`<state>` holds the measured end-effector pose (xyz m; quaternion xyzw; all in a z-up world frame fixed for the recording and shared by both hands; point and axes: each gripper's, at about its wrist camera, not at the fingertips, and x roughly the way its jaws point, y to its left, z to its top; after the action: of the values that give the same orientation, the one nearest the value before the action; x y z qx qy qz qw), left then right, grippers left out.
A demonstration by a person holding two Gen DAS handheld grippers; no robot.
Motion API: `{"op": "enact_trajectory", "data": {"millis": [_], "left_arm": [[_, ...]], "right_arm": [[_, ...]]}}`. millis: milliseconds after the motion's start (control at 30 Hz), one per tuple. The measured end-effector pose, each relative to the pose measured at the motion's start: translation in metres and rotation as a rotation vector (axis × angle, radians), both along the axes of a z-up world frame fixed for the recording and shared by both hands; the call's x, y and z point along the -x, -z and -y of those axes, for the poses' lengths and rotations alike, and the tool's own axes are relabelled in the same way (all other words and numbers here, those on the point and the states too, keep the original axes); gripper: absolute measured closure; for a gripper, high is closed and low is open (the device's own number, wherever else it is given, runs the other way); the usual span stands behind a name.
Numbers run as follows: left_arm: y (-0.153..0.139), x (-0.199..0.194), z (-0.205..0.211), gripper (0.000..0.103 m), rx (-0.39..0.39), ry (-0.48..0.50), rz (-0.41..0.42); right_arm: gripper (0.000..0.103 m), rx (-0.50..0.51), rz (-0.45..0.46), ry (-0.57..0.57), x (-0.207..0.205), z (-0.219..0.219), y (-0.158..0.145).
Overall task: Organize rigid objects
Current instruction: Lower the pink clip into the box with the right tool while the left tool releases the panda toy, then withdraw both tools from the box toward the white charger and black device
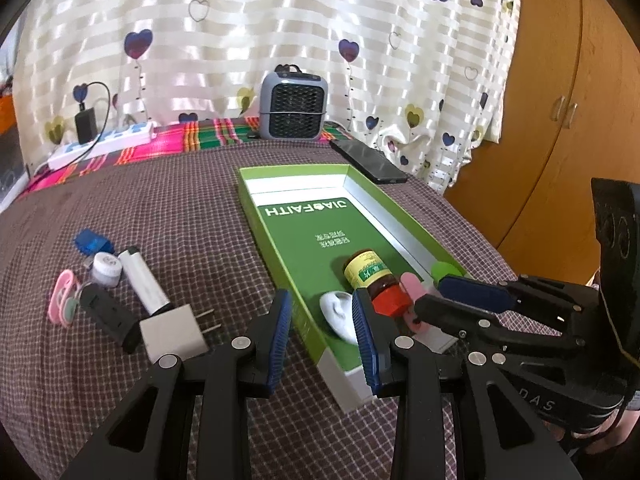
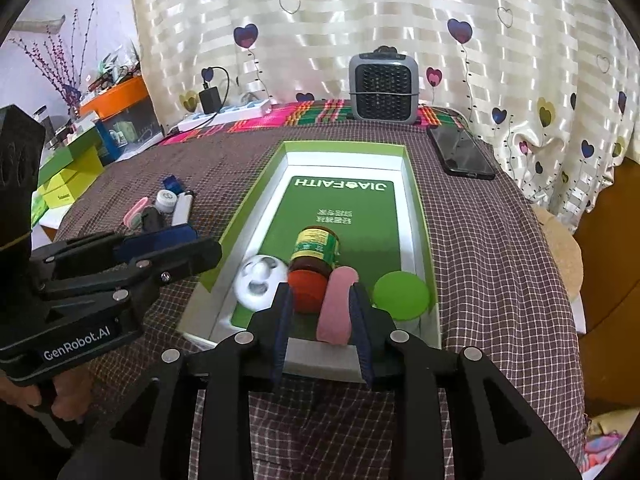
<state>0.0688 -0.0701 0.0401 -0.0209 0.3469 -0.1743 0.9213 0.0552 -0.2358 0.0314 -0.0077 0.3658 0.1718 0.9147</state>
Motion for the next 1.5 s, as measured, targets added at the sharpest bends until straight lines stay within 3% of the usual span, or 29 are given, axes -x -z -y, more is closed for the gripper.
{"op": "enact_trajectory", "data": {"millis": [467,1500], "left_arm": [[-0.010,0.023,-0.020,0.072,0.014,-0.036,0.015],[0.005,0.035,-0.065,0.072,0.061,-0.144,-0.025]], "right_arm": [[0.073,0.002,0.042,-0.067,0.017,-0.023,-0.012],[0.073,0.001,0.049,-0.142,0.024,-0.045,-0.014]]}}
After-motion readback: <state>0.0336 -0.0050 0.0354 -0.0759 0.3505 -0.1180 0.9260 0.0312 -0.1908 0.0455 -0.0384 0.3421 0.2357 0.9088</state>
